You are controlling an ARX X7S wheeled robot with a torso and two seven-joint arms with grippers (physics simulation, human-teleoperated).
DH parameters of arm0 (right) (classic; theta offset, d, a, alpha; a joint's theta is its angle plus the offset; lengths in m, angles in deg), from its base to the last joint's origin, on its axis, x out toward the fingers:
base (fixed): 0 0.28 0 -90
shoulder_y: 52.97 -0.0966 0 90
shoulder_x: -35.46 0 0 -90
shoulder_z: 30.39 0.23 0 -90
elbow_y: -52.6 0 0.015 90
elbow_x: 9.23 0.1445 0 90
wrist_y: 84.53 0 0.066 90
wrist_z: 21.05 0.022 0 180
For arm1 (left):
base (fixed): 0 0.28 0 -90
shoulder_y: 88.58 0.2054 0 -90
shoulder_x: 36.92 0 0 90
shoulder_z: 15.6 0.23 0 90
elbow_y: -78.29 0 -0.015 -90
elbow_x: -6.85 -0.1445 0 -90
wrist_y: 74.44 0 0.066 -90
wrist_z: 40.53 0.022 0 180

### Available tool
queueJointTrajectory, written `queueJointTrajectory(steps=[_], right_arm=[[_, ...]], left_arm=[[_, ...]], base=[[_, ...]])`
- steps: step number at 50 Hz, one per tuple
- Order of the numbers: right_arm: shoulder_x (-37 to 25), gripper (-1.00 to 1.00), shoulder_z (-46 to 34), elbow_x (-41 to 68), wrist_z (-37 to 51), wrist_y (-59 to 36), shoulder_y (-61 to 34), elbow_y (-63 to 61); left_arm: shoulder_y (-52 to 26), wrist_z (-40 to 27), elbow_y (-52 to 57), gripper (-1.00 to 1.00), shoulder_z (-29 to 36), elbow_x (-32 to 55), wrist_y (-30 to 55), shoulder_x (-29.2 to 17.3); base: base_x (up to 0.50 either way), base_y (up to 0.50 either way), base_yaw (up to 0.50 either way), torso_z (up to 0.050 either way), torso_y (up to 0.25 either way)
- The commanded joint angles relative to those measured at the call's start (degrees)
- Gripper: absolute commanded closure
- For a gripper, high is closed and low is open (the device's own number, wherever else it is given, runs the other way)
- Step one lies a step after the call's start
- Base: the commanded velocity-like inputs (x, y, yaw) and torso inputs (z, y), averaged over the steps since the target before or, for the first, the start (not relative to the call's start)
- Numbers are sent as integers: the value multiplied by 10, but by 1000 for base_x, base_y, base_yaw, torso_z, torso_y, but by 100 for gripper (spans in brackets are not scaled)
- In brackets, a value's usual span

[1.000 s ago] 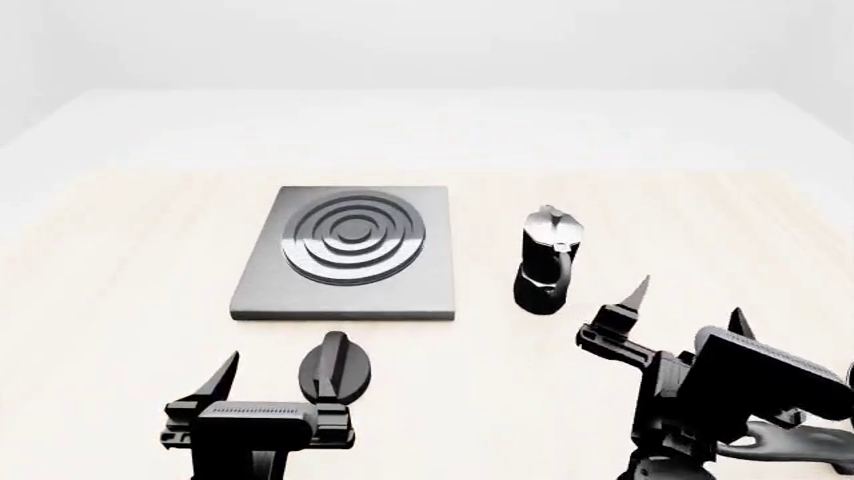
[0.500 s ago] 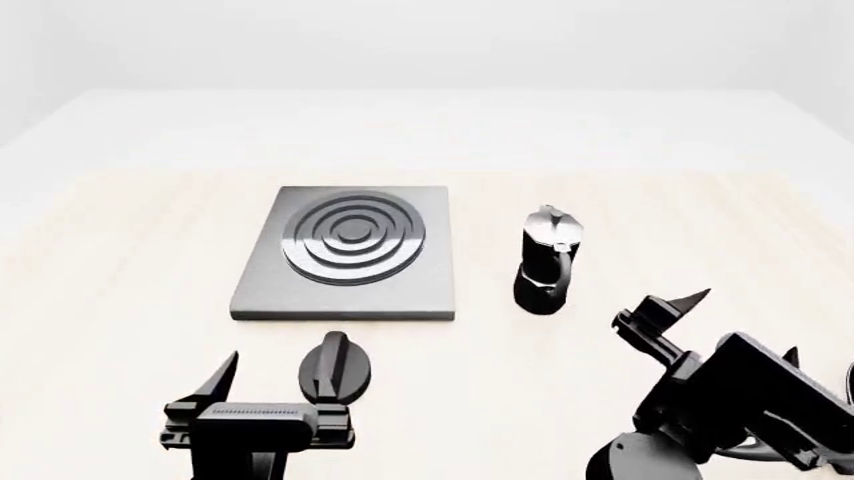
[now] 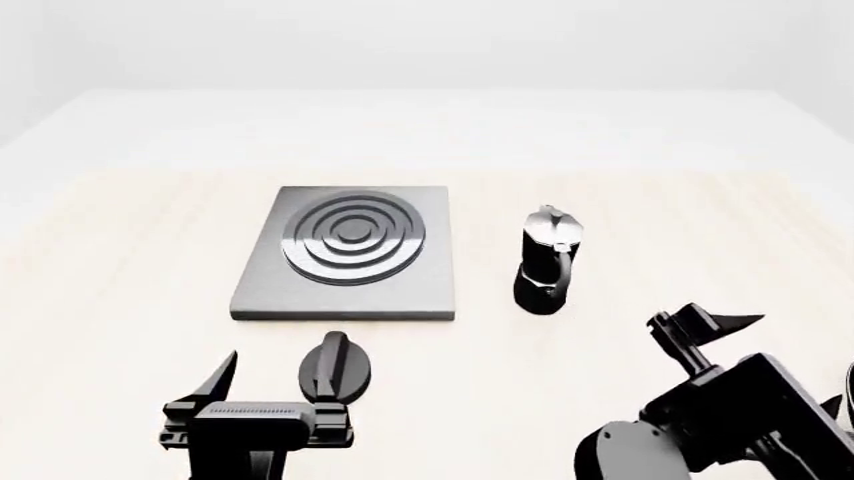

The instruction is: Put the frying pan on the stove.

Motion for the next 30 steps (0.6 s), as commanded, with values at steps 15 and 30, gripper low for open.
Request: queueJointTrajectory(steps=[15,30], right_arm=[[-4,-100,14,10,153,84,-99,164],[-7,-100,2,21,166,101,-129,247]], left_arm=[[-3,-7,-7,-100,9,11,-2,-7],[-1,-12,2,-100,10,19,0,-13]], base=[[0,0,0,0,0],[0,0,0,0,0]])
